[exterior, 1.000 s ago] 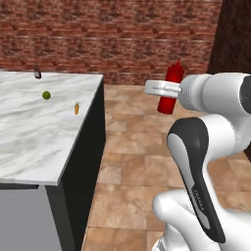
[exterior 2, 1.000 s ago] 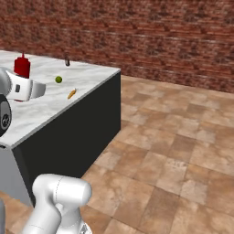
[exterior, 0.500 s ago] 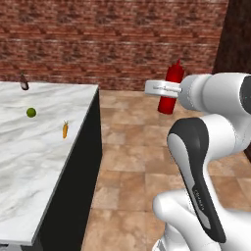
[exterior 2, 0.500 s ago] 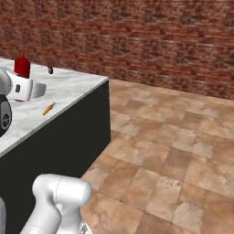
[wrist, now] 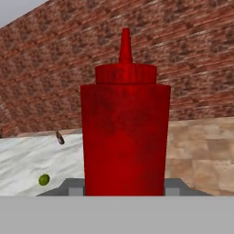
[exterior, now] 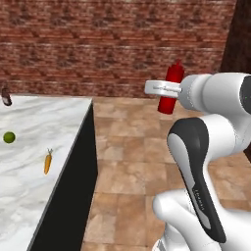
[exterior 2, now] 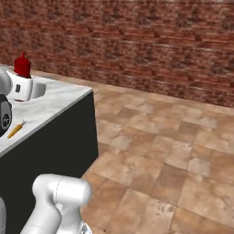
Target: Move the ketchup and ketchup from the cabinet to the dining counter.
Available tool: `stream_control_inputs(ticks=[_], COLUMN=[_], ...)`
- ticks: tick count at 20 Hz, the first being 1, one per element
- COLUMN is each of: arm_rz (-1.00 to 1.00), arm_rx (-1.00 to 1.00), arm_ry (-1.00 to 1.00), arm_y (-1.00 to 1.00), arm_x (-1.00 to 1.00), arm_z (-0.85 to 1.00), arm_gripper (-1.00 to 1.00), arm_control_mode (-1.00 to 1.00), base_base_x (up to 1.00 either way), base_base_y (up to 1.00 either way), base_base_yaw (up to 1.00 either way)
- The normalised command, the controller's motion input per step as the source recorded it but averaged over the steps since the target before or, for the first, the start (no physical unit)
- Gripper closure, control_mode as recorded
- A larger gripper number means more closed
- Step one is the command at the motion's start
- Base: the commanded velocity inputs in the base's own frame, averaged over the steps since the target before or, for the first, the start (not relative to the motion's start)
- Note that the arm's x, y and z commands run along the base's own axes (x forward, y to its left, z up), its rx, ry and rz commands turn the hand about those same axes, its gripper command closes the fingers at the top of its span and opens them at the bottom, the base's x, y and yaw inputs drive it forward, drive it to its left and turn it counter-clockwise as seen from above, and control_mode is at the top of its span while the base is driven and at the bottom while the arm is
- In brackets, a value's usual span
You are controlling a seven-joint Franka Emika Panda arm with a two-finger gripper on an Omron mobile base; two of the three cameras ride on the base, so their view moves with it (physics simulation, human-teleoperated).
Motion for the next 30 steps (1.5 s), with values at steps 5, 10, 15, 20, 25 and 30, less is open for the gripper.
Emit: stream_control_inputs(ticks=[5, 10, 15, 20, 25, 30], arm_rz=[0.0, 0.0, 0.0, 0.0, 0.0, 0.0], arm_rx=[0.0, 0.0, 0.0, 0.0, 0.0, 0.0], arm_ry=[0.0, 0.0, 0.0, 0.0, 0.0, 0.0], arm_y=[0.0, 0.0, 0.0, 0.0, 0.0, 0.0], arm_x=[0.0, 0.0, 0.0, 0.0, 0.0, 0.0], arm_z=[0.0, 0.0, 0.0, 0.0, 0.0, 0.0], arm_gripper=[1.0, 1.0, 1.0, 1.0, 1.0, 1.0], arm_control_mode=[1.0, 1.0, 1.0, 1.0, 1.0, 1.0], base_base_x=[0.83, 0.83, 0.83, 0.84, 0.84, 0.87], base_base_y=[-0.37, -0.35, -0.34, -0.32, -0.29, -0.31], base_base_yaw=[0.0, 0.0, 0.0, 0.02, 0.07, 0.12])
